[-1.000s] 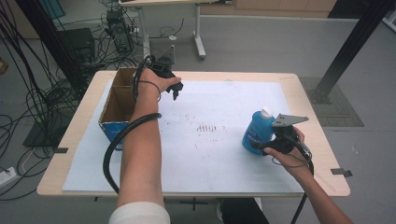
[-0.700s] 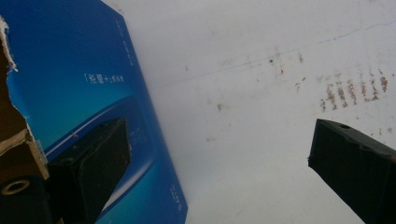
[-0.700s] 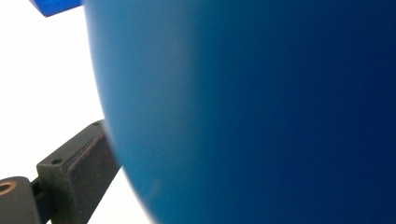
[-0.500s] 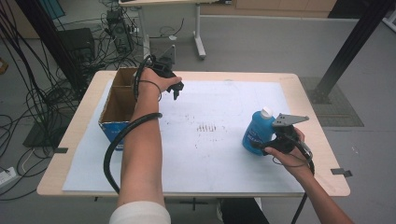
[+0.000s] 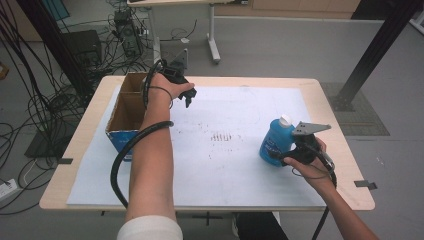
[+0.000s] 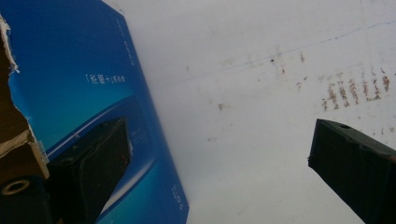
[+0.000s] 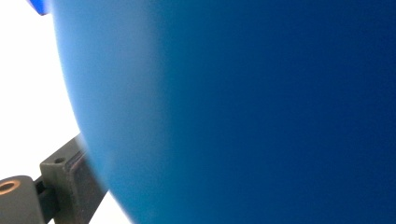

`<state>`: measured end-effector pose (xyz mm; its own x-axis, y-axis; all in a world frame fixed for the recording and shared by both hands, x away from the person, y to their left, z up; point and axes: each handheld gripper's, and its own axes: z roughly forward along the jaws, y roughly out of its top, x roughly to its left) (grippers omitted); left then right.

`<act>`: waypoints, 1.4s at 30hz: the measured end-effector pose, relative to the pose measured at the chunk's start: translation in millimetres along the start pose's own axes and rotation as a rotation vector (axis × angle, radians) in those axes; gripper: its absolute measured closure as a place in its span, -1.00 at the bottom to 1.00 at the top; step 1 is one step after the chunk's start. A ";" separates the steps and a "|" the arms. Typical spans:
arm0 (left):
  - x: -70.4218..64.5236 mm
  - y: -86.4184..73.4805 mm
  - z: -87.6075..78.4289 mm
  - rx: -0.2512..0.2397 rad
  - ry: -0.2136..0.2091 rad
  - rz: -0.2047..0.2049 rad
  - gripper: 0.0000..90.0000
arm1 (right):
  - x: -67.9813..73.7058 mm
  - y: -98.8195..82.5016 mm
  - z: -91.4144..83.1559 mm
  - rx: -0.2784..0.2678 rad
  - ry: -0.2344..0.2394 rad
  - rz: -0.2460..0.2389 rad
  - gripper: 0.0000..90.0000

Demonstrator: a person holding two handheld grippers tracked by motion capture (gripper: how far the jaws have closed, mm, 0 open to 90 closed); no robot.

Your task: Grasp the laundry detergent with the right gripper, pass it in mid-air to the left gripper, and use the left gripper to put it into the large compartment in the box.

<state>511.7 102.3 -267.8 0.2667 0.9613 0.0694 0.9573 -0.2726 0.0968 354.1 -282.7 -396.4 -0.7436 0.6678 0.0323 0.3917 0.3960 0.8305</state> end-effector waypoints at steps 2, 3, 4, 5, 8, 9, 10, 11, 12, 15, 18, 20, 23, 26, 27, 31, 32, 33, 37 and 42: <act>-0.5 0.4 -0.3 -0.002 0.000 -0.002 -0.87 | -0.3 -0.2 0.0 0.000 -0.001 -0.001 -0.92; -0.6 0.6 -0.4 -0.002 0.002 -0.001 -0.87 | -0.4 -0.1 0.0 -0.001 -0.002 -0.001 -0.92; -0.8 0.8 -0.4 -0.003 0.000 -0.002 -0.87 | -0.6 -0.1 -0.1 -0.003 -0.002 0.001 -0.92; -0.9 0.8 -0.3 -0.005 0.001 -0.002 -0.87 | -0.7 -0.1 -0.2 -0.004 -0.003 0.001 -0.91; -1.2 0.7 0.6 -0.003 -0.002 0.000 -0.87 | -0.8 -0.1 -0.2 -0.004 -0.002 0.001 -0.90; -0.9 0.5 0.7 0.001 -0.003 0.002 -0.87 | -0.7 -0.2 -0.2 -0.004 -0.002 0.001 -0.90; -0.8 0.3 1.0 0.001 -0.003 0.001 -0.87 | -0.8 -0.3 -0.1 -0.003 -0.001 0.000 -0.89; -0.7 0.2 1.4 0.002 -0.004 0.000 -0.87 | -0.8 -0.3 -0.1 -0.003 -0.002 -0.001 -0.89; -0.5 0.1 1.6 0.003 -0.003 0.000 -0.87 | -0.8 -0.4 -0.2 -0.003 -0.002 0.001 -0.88; 0.1 -0.3 1.8 0.000 -0.003 -0.004 -0.87 | -0.7 -0.4 -0.5 -0.005 -0.001 0.002 -0.86; 0.3 -0.3 0.5 -0.002 -0.004 -0.004 -0.87 | -0.6 -0.6 -0.2 -0.007 -0.002 0.004 -0.84; 0.4 -0.3 -0.3 -0.006 -0.004 -0.003 -0.87 | -0.2 -0.6 0.2 -0.008 0.000 0.004 -0.81; 0.5 -0.4 -0.8 -0.005 -0.005 -0.002 -0.87 | 0.0 -0.8 0.8 -0.011 0.002 0.004 -0.77; 0.4 -0.8 -0.5 -0.009 -0.009 -0.004 -0.86 | 0.1 -1.6 1.7 -0.009 0.000 0.009 -0.73; 0.3 -1.0 -0.2 -0.010 -0.009 -0.006 -0.86 | 0.1 -1.8 1.9 -0.011 -0.001 0.009 -0.71; 1.0 -1.9 1.4 -0.003 -0.008 -0.005 -0.86 | 0.4 -2.3 1.9 -0.017 0.003 0.011 -0.62; 1.0 -2.0 1.7 -0.002 -0.008 -0.007 -0.86 | 0.4 -2.3 1.9 -0.020 0.003 0.010 -0.58; 1.3 -2.2 1.9 0.000 -0.007 -0.007 -0.86 | 0.4 -2.3 1.9 -0.022 0.004 0.009 -0.55; 2.0 -2.5 1.6 0.000 -0.004 -0.006 -0.86 | 0.2 -2.0 2.0 -0.031 0.010 0.012 -0.36; 3.0 -3.1 0.3 -0.003 -0.004 -0.008 -0.86 | 0.5 -2.1 2.3 -0.040 0.016 0.012 -0.24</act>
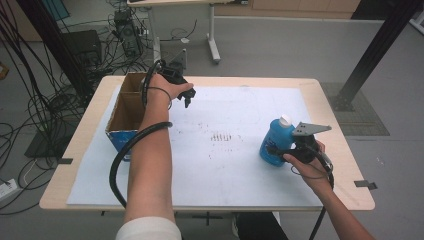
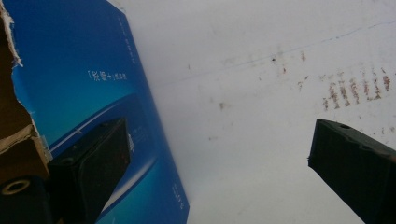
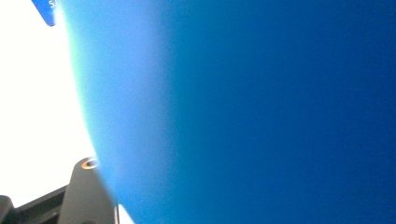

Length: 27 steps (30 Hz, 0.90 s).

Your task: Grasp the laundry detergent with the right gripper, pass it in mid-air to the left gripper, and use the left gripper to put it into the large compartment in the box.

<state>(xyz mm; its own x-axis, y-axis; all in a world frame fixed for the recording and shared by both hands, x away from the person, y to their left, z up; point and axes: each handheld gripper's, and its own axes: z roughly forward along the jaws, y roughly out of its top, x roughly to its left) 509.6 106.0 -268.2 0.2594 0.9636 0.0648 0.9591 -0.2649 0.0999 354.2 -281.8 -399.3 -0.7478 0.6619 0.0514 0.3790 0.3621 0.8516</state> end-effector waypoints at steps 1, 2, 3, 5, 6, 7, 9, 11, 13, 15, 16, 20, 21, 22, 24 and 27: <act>0.1 -0.2 0.1 -0.001 0.000 -0.001 -0.86 | -0.1 -0.2 -0.2 0.000 -0.002 0.001 -0.22; 0.1 -0.3 0.3 -0.001 0.000 -0.003 -0.86 | -0.6 -0.5 -0.2 -0.002 -0.002 -0.001 -0.20; 0.4 -0.5 0.7 0.002 0.000 0.000 -0.86 | -0.9 -0.7 -0.4 -0.003 -0.003 0.000 -0.17; 0.1 -0.8 1.5 0.001 -0.001 -0.001 -0.86 | -2.0 -1.4 -1.2 -0.008 -0.009 0.002 -0.10; -0.1 -0.9 2.0 0.003 -0.001 0.000 -0.86 | -2.3 -1.6 -1.5 -0.008 -0.010 0.003 -0.09; -0.4 -1.1 2.8 0.003 -0.001 -0.001 -0.86 | -2.5 -1.9 -1.6 -0.010 -0.009 0.004 -0.08; -0.5 -1.1 3.5 0.007 -0.001 0.002 -0.86 | -2.1 -1.7 -1.6 -0.009 -0.013 -0.001 -0.08; -0.9 -1.2 4.4 0.007 -0.002 0.002 -0.86 | -2.0 -1.7 -1.5 -0.009 -0.013 -0.002 -0.07; -1.0 -1.0 4.5 0.008 -0.001 0.003 -0.86 | -1.9 -1.8 -1.6 -0.009 -0.013 -0.004 -0.07; -1.1 -0.8 3.9 0.005 -0.001 0.000 -0.86 | -1.9 -1.6 -1.6 -0.008 -0.014 -0.007 -0.07; -1.1 -0.7 3.6 0.005 0.000 0.000 -0.86 | -1.8 -1.5 -1.6 -0.008 -0.014 -0.009 -0.07; -1.0 -0.1 2.4 0.007 0.004 0.003 -0.86 | -1.5 -2.0 -1.7 -0.012 -0.015 -0.021 -0.06; -1.1 0.0 2.3 0.008 0.006 0.004 -0.86 | -1.5 -2.2 -1.7 -0.014 -0.015 -0.025 -0.05; -1.1 0.0 2.3 0.007 0.007 0.005 -0.86 | -1.6 -2.3 -1.7 -0.014 -0.014 -0.026 -0.05; -1.5 0.2 2.5 0.007 0.007 0.006 -0.87 | -1.7 -2.4 -1.7 -0.015 -0.013 -0.027 -0.05; -2.3 0.3 3.3 0.012 0.009 0.009 -0.86 | -2.3 -2.3 -1.7 -0.015 -0.010 -0.026 -0.05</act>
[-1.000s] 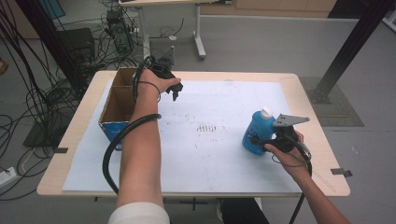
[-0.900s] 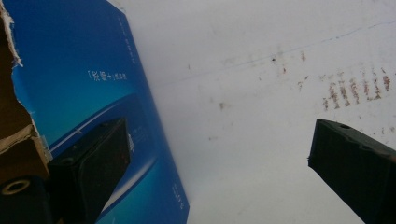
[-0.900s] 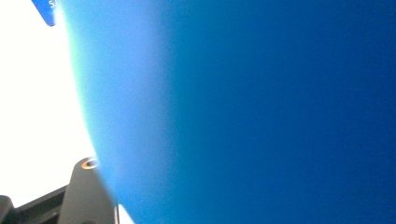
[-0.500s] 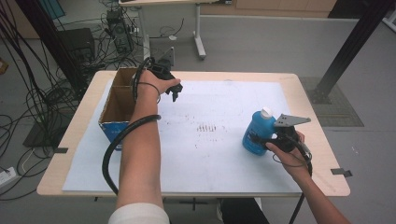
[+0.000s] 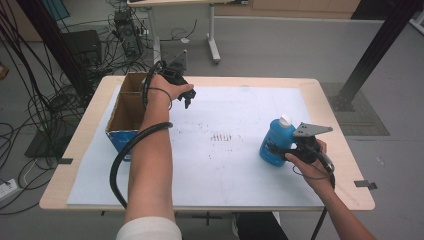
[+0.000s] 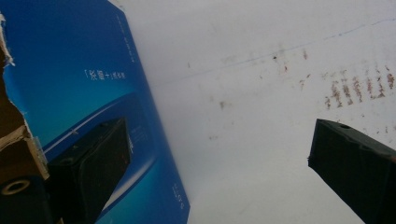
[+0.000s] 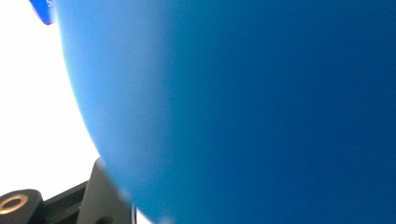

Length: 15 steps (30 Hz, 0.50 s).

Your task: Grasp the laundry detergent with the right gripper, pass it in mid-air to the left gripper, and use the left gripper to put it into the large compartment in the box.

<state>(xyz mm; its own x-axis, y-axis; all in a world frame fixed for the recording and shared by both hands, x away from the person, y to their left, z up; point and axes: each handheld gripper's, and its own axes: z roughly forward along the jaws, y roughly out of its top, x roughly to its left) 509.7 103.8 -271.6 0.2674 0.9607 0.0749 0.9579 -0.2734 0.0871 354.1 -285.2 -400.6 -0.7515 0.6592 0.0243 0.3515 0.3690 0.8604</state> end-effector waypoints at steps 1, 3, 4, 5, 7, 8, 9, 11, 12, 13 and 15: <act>-0.1 0.1 0.1 0.000 0.000 0.001 -0.86 | 0.0 0.0 0.0 0.000 0.000 -0.001 -0.05; -0.5 0.4 0.1 -0.003 0.000 -0.004 -0.86 | -0.1 -0.1 0.0 -0.001 0.001 0.000 -0.05; -0.5 0.6 -0.1 -0.004 0.001 -0.002 -0.86 | 0.0 -0.1 0.0 -0.001 0.001 -0.002 -0.05; -0.4 0.7 -0.3 -0.002 0.001 -0.001 -0.87 | 0.1 -0.2 0.0 -0.002 0.000 -0.002 -0.05; -0.3 0.9 -0.9 -0.003 0.002 0.000 -0.86 | 0.1 -0.2 0.0 -0.002 0.000 -0.002 -0.05; -0.3 1.0 -1.2 -0.003 0.001 -0.001 -0.86 | 0.0 -0.1 0.1 -0.002 0.001 -0.001 -0.05; -0.2 1.2 -1.5 -0.003 0.002 0.001 -0.86 | -0.3 0.0 0.2 -0.001 0.002 -0.002 -0.05; -0.2 1.2 -2.0 -0.006 0.002 -0.001 -0.86 | -0.5 0.1 0.1 0.000 0.004 -0.003 -0.05; -0.2 1.2 -2.2 -0.005 0.002 0.000 -0.87 | -0.7 0.0 0.2 -0.001 0.005 -0.003 -0.05; -0.2 1.1 -2.3 -0.005 0.004 0.000 -0.87 | -0.7 0.1 0.2 0.000 0.005 -0.003 -0.05; -0.4 0.9 -2.0 -0.006 0.002 -0.002 -0.87 | -0.5 -0.1 0.2 -0.001 0.004 -0.003 -0.05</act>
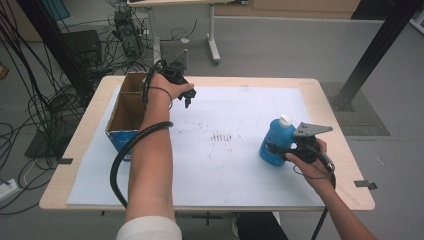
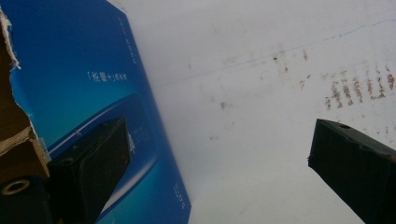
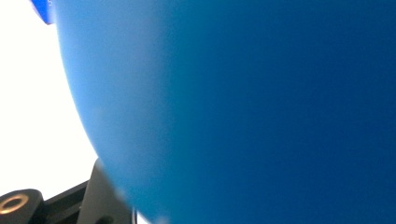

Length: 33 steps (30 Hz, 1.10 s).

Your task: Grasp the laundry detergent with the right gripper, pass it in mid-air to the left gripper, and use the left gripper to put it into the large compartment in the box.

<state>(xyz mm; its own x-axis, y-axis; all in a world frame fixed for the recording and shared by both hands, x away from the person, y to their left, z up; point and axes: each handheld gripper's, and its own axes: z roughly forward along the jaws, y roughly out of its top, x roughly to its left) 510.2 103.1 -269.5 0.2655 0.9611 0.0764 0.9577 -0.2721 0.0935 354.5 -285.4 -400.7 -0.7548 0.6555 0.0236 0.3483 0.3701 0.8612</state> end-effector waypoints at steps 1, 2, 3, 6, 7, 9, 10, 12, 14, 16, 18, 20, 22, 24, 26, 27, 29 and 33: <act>0.1 -0.1 0.1 0.000 0.002 0.001 -0.87 | 0.0 -0.2 -0.1 -0.001 0.000 0.000 -0.05; 0.4 -0.2 0.1 0.003 0.003 0.002 -0.86 | 0.1 -0.3 -0.1 -0.001 -0.001 0.001 -0.05; 0.5 -0.3 0.2 0.002 0.003 0.001 -0.87 | 0.1 -0.3 -0.1 -0.001 -0.001 0.001 -0.05; 1.1 -0.7 0.0 0.001 0.003 -0.002 -0.87 | 0.2 -0.2 0.0 -0.002 -0.002 0.002 -0.04; 1.3 -0.6 -0.3 0.001 0.004 -0.001 -0.87 | 0.0 -0.2 0.0 -0.002 -0.001 0.001 -0.04; 1.5 -0.5 -1.2 0.000 0.006 -0.002 -0.86 | 0.0 -0.2 0.0 -0.001 -0.001 0.002 -0.04; 1.7 -0.4 -1.7 -0.001 0.006 -0.001 -0.87 | 0.1 -0.1 0.0 -0.001 -0.001 0.001 -0.04; 2.0 -0.3 -2.6 -0.001 0.005 0.000 -0.87 | 0.0 -0.1 0.0 -0.001 -0.001 0.002 -0.04; 1.9 -0.3 -3.0 -0.004 0.007 -0.003 -0.87 | 0.2 -0.1 -0.1 -0.001 -0.002 0.003 -0.03; 2.3 -0.4 -3.4 -0.003 0.007 -0.001 -0.87 | 0.3 -0.1 -0.1 -0.001 -0.002 0.002 -0.03; 2.7 -0.7 -3.2 -0.001 0.009 0.000 -0.87 | 0.4 -0.1 -0.1 -0.001 -0.003 0.002 -0.03; 2.7 -1.1 -2.5 -0.001 0.008 -0.004 -0.87 | 0.5 -0.1 -0.1 -0.001 -0.003 0.002 -0.03; 2.7 -1.2 -2.1 -0.001 0.009 -0.005 -0.87 | 0.5 -0.1 -0.2 0.000 -0.004 0.002 -0.02; 2.2 -1.1 -2.1 0.002 0.010 -0.001 -0.87 | 0.6 0.0 -0.2 0.000 -0.004 0.003 -0.02; 1.5 -0.8 -2.2 0.001 0.009 -0.001 -0.87 | 0.6 0.2 -0.2 0.001 -0.004 0.003 -0.01; 1.3 -0.6 -2.4 0.000 0.010 0.000 -0.87 | 0.6 0.3 -0.2 0.002 -0.004 0.003 -0.01; 1.1 -0.2 -3.2 0.001 0.010 0.000 -0.87 | 0.6 0.2 -0.2 0.001 -0.004 0.003 -0.01; 0.6 0.3 -4.7 0.000 0.013 0.003 -0.87 | 0.8 -0.3 -0.3 -0.002 -0.005 0.002 -0.01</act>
<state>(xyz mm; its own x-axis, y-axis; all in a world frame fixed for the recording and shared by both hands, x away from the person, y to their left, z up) 510.2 103.4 -264.8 0.2665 0.9596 0.0898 0.9570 -0.2745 0.0936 353.7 -285.2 -400.8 -0.7511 0.6598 0.0224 0.3484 0.3673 0.8624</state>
